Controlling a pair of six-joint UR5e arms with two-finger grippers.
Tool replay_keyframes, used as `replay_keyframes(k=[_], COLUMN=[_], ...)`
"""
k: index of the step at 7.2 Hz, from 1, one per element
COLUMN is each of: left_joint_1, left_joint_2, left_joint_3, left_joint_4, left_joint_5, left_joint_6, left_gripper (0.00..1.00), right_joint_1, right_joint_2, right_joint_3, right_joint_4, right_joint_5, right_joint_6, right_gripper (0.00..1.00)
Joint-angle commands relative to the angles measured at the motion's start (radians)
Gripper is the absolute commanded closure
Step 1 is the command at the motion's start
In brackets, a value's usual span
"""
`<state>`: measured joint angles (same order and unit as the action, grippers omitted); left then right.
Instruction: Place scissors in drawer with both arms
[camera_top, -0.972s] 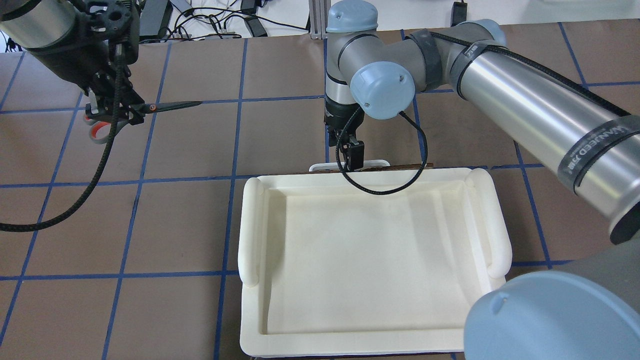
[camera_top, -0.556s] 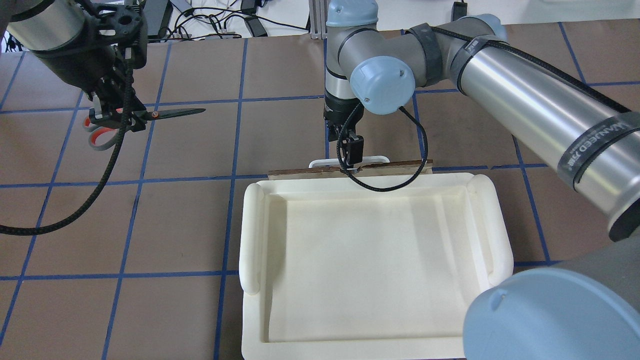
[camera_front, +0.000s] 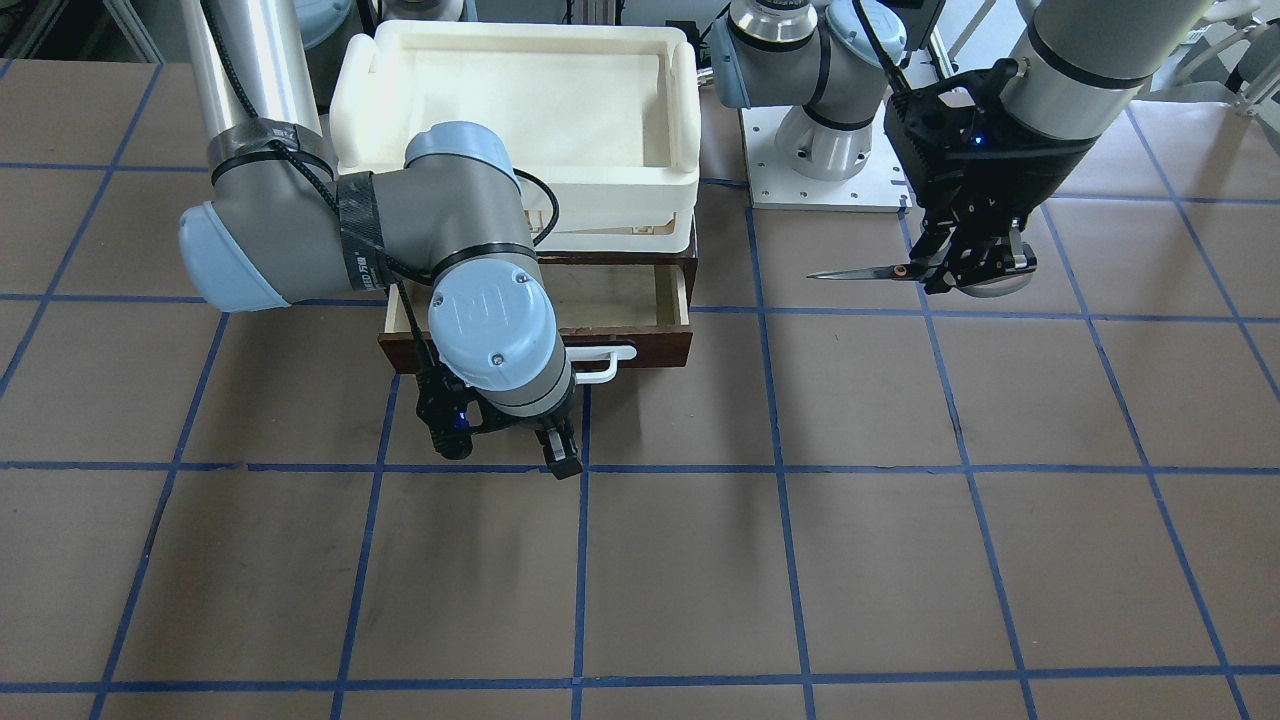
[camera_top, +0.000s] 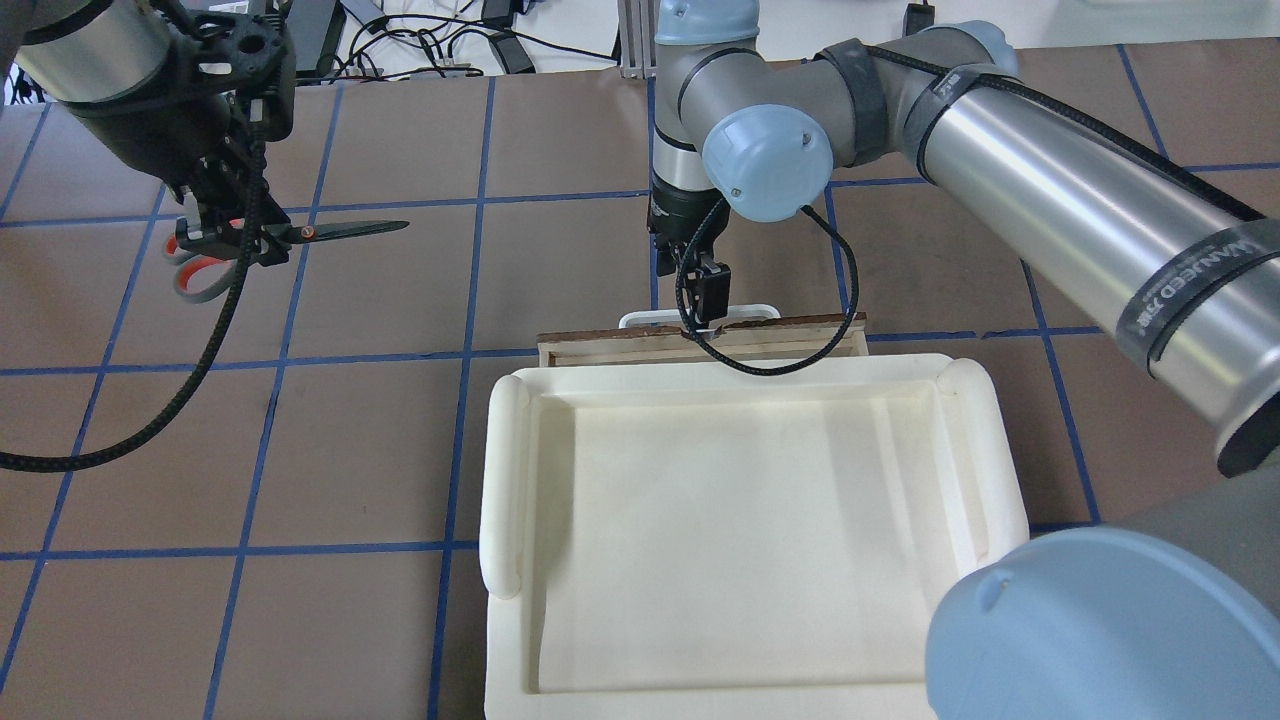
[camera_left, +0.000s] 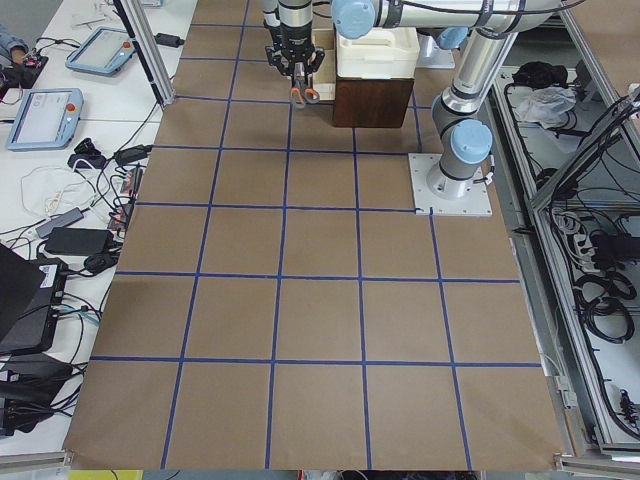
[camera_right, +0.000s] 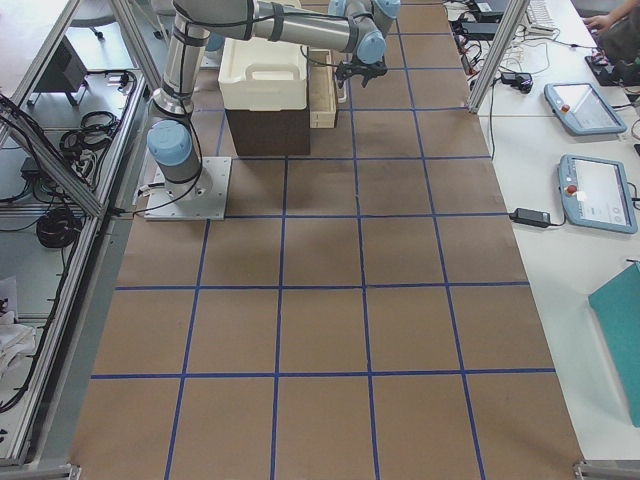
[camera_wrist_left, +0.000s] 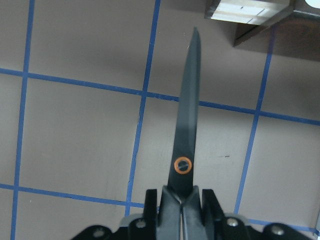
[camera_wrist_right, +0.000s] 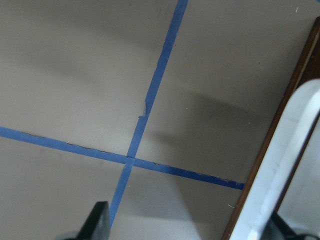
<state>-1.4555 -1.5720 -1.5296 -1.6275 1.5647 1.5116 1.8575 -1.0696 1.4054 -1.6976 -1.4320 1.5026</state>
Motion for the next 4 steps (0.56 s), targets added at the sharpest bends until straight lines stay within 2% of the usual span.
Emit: replay_keyframes(k=[1, 4], left_joint_1=[0.0, -0.067], left_joint_2=[-0.002, -0.011], left_joint_3=[0.0, 0.005], left_joint_4=[0.0, 0.005], left_joint_5=[-0.002, 0.012], left_joint_6=[0.002, -0.011], left_gripper=[0.96, 0.96], right_joint_1=[-0.003, -0.003], right_joint_2=[0.014, 0.026], right_joint_3=[-0.025, -0.042], right_joint_4=[0.0, 0.001], right_joint_5=[-0.002, -0.001], right_joint_6=[-0.016, -0.016], right_gripper=[0.0, 0.0])
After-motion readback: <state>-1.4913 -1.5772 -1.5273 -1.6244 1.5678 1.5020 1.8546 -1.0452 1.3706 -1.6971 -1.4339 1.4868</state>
